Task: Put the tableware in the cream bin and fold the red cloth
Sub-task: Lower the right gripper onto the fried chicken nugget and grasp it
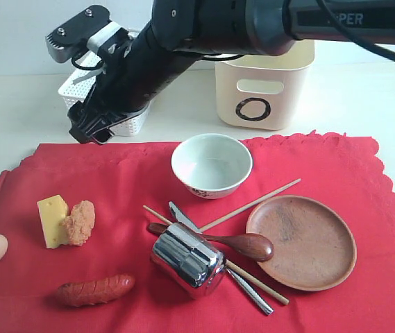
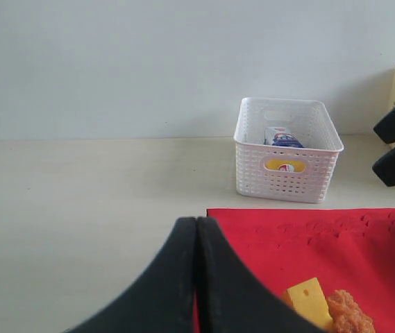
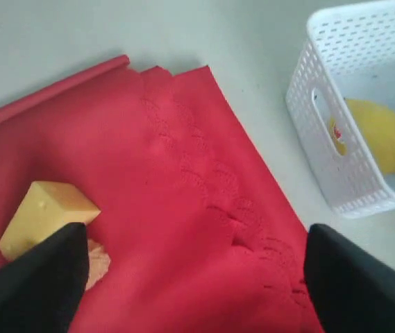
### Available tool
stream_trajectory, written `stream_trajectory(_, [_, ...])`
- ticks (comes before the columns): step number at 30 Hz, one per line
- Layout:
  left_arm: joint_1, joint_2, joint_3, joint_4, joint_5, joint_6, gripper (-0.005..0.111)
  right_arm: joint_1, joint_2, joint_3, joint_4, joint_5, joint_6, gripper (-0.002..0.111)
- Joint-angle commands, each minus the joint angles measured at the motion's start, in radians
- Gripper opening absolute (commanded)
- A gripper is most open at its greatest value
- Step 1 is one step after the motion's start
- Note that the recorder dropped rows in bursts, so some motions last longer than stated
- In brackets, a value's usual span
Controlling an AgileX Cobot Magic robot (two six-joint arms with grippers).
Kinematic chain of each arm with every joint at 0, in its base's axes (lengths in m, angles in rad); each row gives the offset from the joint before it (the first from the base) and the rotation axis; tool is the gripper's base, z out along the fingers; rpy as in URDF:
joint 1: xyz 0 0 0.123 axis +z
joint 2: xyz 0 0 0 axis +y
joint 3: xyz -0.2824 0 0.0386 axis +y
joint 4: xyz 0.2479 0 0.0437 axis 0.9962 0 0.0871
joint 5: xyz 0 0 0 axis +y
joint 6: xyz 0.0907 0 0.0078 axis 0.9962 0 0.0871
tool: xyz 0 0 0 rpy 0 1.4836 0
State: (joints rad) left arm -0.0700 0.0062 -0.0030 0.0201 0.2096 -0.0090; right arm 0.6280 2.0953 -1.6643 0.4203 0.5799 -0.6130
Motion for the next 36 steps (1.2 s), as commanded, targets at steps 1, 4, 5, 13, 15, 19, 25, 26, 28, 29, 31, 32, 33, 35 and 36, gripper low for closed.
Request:
stream_trajectory(1, [0.003,-0.006,0.003,0.002,-0.002,0.003,0.0,-0.003,-0.014,0.01,-0.025,0.04,0.023,0.08])
stream_trajectory(4, [0.003,-0.006,0.003,0.002,-0.002,0.003,0.0,0.0,-0.014,0.037,-0.027,0.04,0.023,0.08])
stream_trajectory(5, [0.003,-0.006,0.003,0.002,-0.002,0.003,0.0,0.0,-0.014,0.042,-0.027,0.043,0.023,0.08])
stream_trajectory(13, [0.003,-0.006,0.003,0.002,-0.002,0.003,0.0,0.0,-0.01,0.089,0.038,0.069,-0.046,0.08])
stream_trajectory(15, [0.003,-0.006,0.003,0.002,-0.002,0.003,0.0,0.003,-0.002,0.091,0.082,0.084,-0.089,0.08])
stream_trajectory(19, [0.003,-0.006,0.003,0.002,-0.002,0.003,0.0,0.027,0.015,0.091,0.142,0.102,-0.164,0.08])
stream_trajectory(25, [0.003,-0.006,0.003,0.002,-0.002,0.003,0.0,0.092,0.048,0.091,0.149,0.105,-0.225,0.08])
stream_trajectory(26, [0.003,-0.006,0.003,0.002,-0.002,0.003,0.0,0.099,0.057,0.091,0.149,0.103,-0.227,0.08])
stream_trajectory(28, [0.003,-0.006,0.003,0.002,-0.002,0.003,0.0,0.114,0.072,0.091,0.149,0.101,-0.232,0.08])
stream_trajectory(29, [0.003,-0.006,0.003,0.002,-0.002,0.003,0.0,0.122,0.084,0.091,0.149,0.098,-0.232,0.08])
stream_trajectory(31, [0.003,-0.006,0.003,0.002,-0.002,0.003,0.0,0.128,0.101,0.091,0.149,0.084,-0.234,0.08])
stream_trajectory(32, [0.003,-0.006,0.003,0.002,-0.002,0.003,0.0,0.138,0.114,0.091,0.152,0.072,-0.235,0.08])
stream_trajectory(33, [0.003,-0.006,0.003,0.002,-0.002,0.003,0.0,0.14,0.118,0.091,0.152,0.057,-0.236,0.08])
stream_trajectory(35, [0.003,-0.006,0.003,0.002,-0.002,0.003,0.0,0.149,0.137,0.091,0.155,0.015,-0.24,0.08])
stream_trajectory(36, [0.003,-0.006,0.003,0.002,-0.002,0.003,0.0,0.152,0.146,0.091,0.155,-0.008,-0.241,0.08])
